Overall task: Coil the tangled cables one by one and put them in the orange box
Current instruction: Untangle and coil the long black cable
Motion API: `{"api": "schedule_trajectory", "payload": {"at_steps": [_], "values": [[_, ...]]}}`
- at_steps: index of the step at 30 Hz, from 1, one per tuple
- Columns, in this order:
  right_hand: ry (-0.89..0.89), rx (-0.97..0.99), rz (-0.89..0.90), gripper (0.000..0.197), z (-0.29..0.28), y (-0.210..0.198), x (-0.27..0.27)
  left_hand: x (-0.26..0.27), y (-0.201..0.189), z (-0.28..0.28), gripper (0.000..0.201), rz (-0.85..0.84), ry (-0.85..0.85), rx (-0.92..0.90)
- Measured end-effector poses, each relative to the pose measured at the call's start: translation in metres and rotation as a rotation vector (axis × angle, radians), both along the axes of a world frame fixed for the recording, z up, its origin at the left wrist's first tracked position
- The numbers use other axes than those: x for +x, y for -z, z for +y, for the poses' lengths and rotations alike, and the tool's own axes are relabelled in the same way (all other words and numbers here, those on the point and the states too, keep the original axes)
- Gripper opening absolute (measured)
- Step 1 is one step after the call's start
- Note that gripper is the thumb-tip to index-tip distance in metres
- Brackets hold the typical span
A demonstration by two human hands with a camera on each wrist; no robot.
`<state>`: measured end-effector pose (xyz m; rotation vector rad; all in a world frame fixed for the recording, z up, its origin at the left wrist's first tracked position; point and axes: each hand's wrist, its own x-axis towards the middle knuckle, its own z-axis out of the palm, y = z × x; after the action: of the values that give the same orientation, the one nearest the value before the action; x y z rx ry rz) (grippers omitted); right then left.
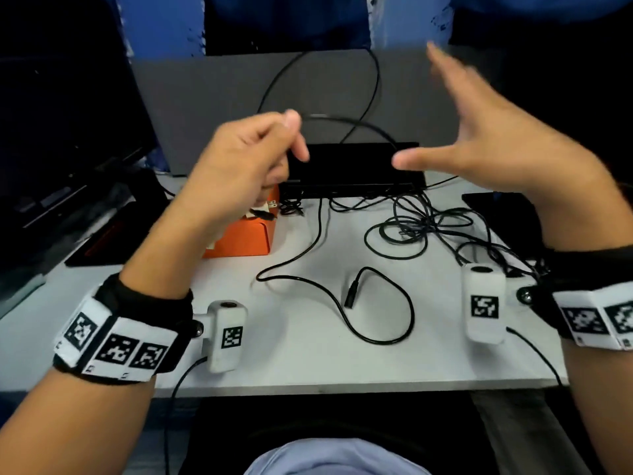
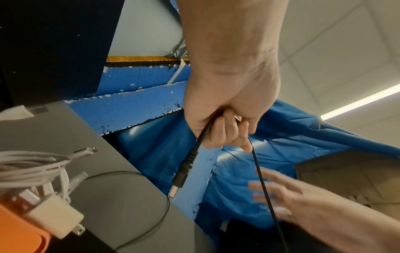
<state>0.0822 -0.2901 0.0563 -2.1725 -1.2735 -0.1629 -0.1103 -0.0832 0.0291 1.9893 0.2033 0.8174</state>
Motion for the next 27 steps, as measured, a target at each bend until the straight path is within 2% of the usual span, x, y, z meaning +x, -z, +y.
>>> {"api": "schedule_trajectory", "payload": {"at_steps": [3,7,8,12,16,18,20,21,23,25,27], "values": [[-0.136,0.146,-0.179,0.093,0.011,-0.004,-0.042,0.004,0.005,-0.008,0.043,0.034,0.051,0.0],[-0.27,0.118,-0.216,0.03,0.032,0.007,-0.062,0.003,0.004,-0.014,0.041,0.015,0.198,-0.144],[-0.265,0.172,-0.195,0.024,0.035,0.008,-0.06,0.001,0.002,-0.013,0.041,0.008,0.245,-0.199],[-0.138,0.405,-0.15,0.027,0.027,0.001,-0.037,-0.008,-0.005,0.001,0.038,-0.065,0.445,-0.414],[-0.05,0.428,-0.155,0.029,0.03,0.007,-0.03,-0.006,-0.007,-0.001,0.035,-0.167,0.621,-0.544],[-0.017,0.253,-0.141,0.034,0.036,0.013,-0.032,-0.004,-0.01,-0.003,0.034,-0.334,0.676,-0.676],[-0.038,-0.085,-0.106,0.046,0.04,0.019,-0.037,-0.006,-0.013,0.002,0.033,-0.51,0.628,-0.766],[-0.088,-0.227,-0.074,0.048,0.04,0.023,-0.042,-0.007,-0.014,0.004,0.034,-0.545,0.551,-0.736],[-0.247,-0.376,-0.033,0.046,0.041,0.029,-0.051,-0.005,-0.012,0.006,0.038,-0.494,0.311,-0.51],[-0.386,-0.437,-0.059,0.035,0.042,0.03,-0.06,0.0,-0.004,-0.001,0.039,-0.379,0.116,-0.187],[-0.487,-0.445,-0.066,0.024,0.041,0.028,-0.065,0.004,0.003,-0.009,0.038,-0.263,0.062,0.041]]}}
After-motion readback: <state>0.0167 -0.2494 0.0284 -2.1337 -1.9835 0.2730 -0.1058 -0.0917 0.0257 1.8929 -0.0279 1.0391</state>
